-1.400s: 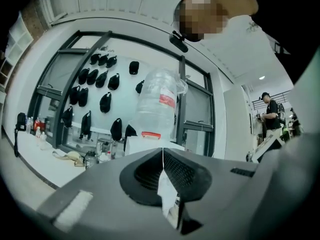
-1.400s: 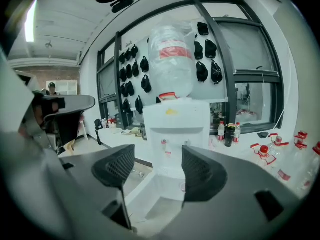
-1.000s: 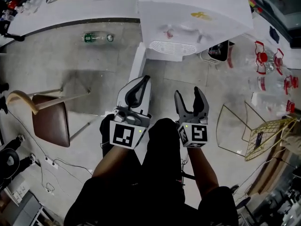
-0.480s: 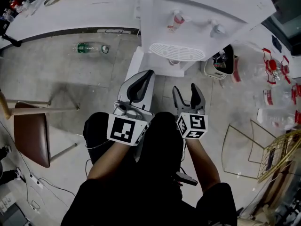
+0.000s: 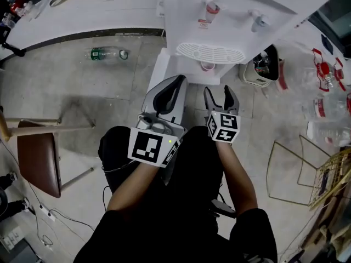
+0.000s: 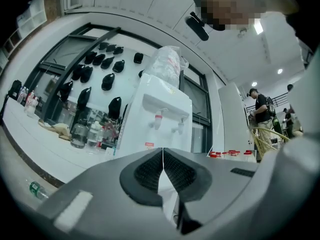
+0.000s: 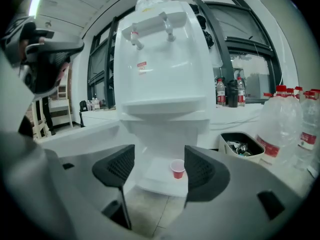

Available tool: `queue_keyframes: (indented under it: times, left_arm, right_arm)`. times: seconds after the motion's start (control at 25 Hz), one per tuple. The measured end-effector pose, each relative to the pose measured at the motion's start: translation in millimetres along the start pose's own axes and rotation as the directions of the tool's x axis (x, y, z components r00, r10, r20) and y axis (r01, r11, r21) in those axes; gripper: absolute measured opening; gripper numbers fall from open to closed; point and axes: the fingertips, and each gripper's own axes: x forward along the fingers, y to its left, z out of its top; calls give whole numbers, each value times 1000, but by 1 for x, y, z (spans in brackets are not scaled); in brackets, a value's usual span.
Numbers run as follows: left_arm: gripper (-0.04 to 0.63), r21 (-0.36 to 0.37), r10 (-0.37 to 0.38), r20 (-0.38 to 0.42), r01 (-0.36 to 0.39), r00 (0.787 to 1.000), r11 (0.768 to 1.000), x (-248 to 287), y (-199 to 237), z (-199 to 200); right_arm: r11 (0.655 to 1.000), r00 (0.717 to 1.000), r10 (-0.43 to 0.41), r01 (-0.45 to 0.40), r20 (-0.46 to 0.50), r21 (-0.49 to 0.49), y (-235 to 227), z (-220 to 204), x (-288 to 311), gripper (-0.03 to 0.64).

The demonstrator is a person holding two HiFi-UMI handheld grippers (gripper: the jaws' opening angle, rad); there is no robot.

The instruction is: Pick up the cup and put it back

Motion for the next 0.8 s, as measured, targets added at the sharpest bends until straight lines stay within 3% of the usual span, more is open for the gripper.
queue_keyframes:
  times: [0.36, 0.8]
  left_arm:
    - [8, -58, -6, -18, 5, 1000, 998, 8, 16, -12]
    - [8, -40, -33, -45, 32, 998, 999, 19, 16, -27]
  right_arm:
    - [999, 996, -43, 43, -73, -5, -12, -44, 66, 287]
    - [992, 973, -115, 122, -198, 22, -50, -107, 155, 302]
